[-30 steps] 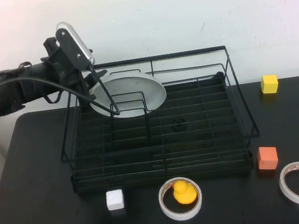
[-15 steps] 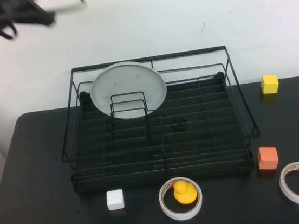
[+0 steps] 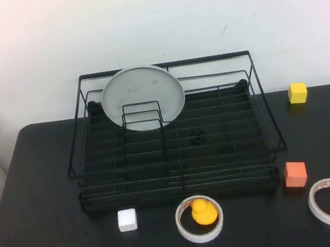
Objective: Place plate on rack
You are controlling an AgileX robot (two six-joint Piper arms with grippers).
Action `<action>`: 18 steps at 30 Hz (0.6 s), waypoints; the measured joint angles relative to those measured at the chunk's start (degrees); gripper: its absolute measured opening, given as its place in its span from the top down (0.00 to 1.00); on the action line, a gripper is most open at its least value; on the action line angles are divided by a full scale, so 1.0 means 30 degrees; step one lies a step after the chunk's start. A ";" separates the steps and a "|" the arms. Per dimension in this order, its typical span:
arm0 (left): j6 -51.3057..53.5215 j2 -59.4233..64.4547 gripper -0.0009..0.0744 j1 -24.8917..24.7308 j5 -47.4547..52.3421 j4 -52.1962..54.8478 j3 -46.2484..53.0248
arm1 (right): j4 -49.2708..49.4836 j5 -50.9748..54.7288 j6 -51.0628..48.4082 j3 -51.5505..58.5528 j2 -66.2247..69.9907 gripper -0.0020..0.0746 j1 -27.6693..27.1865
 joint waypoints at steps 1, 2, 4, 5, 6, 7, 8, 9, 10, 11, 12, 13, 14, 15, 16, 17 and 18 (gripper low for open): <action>-0.0777 -0.0897 0.99 0.0000 -0.0035 -0.0092 0.0499 | 0.0000 0.0000 0.0192 0.0000 -0.0447 0.98 0.0000; -0.1683 -0.1615 0.99 0.0000 0.0003 -0.0121 0.1034 | -0.0040 0.0041 0.0372 0.0000 -0.0929 0.98 0.0000; -0.3141 -0.2878 0.99 0.0000 0.0308 -0.0201 0.2089 | -0.0297 0.0172 0.0833 0.0000 -0.1963 0.98 0.0000; -0.3669 -0.3568 0.99 0.0000 0.0560 -0.0230 0.2750 | -0.0437 0.0211 0.1115 0.0000 -0.2544 0.98 0.0000; -0.4000 -0.4128 0.99 0.0000 0.0742 -0.0230 0.3321 | -0.0522 0.0240 0.1395 0.0000 -0.3026 0.98 0.0000; -0.4329 -0.4864 0.99 0.0000 0.0939 -0.0230 0.4069 | -0.0612 0.0256 0.1698 0.0000 -0.3643 0.98 0.0000; -0.4570 -0.5650 0.99 0.0000 0.1243 -0.0230 0.4872 | -0.0629 0.0256 0.1989 0.0000 -0.4270 0.98 0.0000; -0.4842 -0.6316 0.99 0.0000 0.1598 -0.0230 0.5540 | -0.0629 0.0201 0.2187 0.0051 -0.4782 0.98 0.0000; -0.5049 -0.7192 0.99 0.0000 0.1909 -0.0230 0.6426 | -0.0629 0.0018 0.2440 0.0220 -0.5436 0.98 0.0000; -0.5196 -0.8115 0.99 0.0000 0.2260 -0.0230 0.7354 | -0.0639 -0.0165 0.2689 0.0504 -0.6090 0.98 0.0000; -0.5273 -0.9073 0.99 0.0000 0.2591 -0.0230 0.8302 | -0.0639 -0.0343 0.2836 0.0790 -0.6748 0.98 0.0000; -0.5366 -1.0073 0.99 0.0000 0.2723 -0.0230 0.9235 | -0.0671 -0.0425 0.2969 0.1216 -0.7441 0.98 0.0000; -0.5367 -1.1082 0.99 0.0000 0.2850 -0.0230 1.0149 | -0.0671 -0.0469 0.3076 0.1801 -0.8152 0.98 0.0000; -0.5403 -1.1893 0.99 0.0000 0.2963 -0.0230 1.0857 | -0.0709 -0.0469 0.3181 0.2230 -0.8720 0.98 0.0000; -0.5450 -1.2908 0.99 0.0000 0.3098 -0.0230 1.1720 | -0.0709 -0.0390 0.3260 0.2769 -0.9459 0.98 0.0000; -0.5450 -1.3927 0.99 0.0000 0.3145 -0.0230 1.2552 | -0.0709 -0.0361 0.3312 0.3299 -1.0232 0.98 0.0000; -0.5450 -1.4746 0.99 0.0000 0.3227 -0.0230 1.3192 | -0.0709 -0.0255 0.3332 0.3706 -1.0885 0.98 0.0000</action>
